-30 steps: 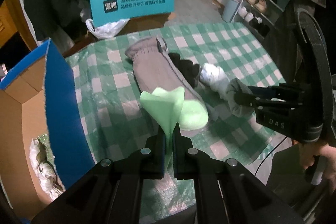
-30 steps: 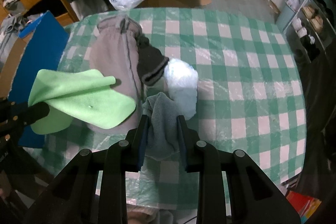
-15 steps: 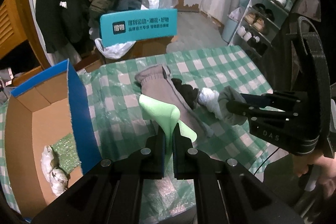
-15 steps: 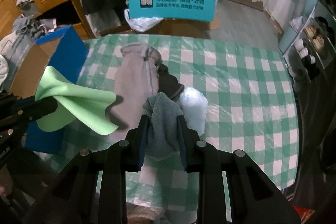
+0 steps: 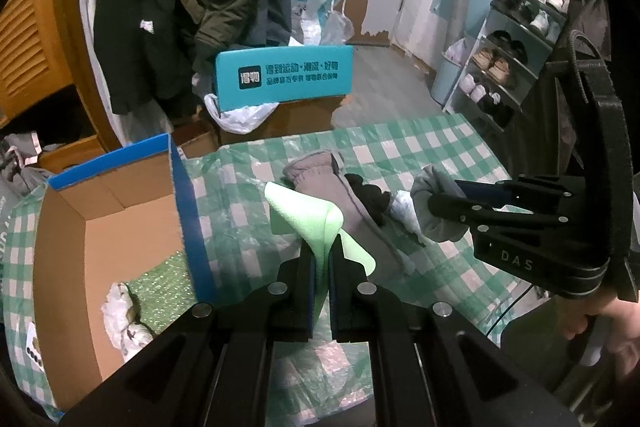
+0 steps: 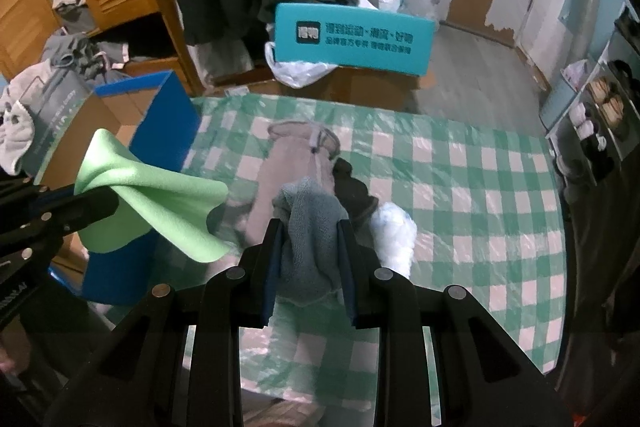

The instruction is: Organize soft objects

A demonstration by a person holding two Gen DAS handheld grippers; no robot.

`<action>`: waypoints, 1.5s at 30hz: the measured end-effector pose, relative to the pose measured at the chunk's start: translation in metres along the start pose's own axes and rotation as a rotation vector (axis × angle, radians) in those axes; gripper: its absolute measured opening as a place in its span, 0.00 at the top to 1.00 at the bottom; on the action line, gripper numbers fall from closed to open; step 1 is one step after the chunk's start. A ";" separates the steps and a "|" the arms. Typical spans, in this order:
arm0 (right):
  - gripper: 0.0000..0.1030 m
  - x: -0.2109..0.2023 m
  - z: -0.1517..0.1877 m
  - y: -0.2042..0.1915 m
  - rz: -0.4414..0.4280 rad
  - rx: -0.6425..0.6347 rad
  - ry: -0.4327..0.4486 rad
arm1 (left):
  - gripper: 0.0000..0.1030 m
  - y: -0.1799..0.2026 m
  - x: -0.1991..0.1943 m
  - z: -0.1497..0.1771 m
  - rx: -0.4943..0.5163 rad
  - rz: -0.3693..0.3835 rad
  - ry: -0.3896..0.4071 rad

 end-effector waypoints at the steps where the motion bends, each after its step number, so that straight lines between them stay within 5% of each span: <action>1: 0.76 -0.002 -0.002 -0.003 -0.003 -0.002 0.006 | 0.95 -0.001 -0.002 -0.001 0.001 -0.004 0.006; 32: 0.76 -0.022 -0.054 -0.121 -0.124 -0.149 0.076 | 0.95 -0.087 -0.091 0.009 -0.132 -0.111 0.163; 45: 0.76 -0.011 -0.062 -0.183 -0.181 -0.235 0.049 | 0.95 -0.138 -0.106 0.026 -0.222 -0.180 0.167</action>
Point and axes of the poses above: each gripper's, at about its wrist camera, not at the fingertips, and x roughly the way its jaws point, y to its right, z to its underside, the point moved 3 cm from there along x, roughly the way its jaws point, and after that the axes turned 7 degrees about z, right-handed, at the moved point
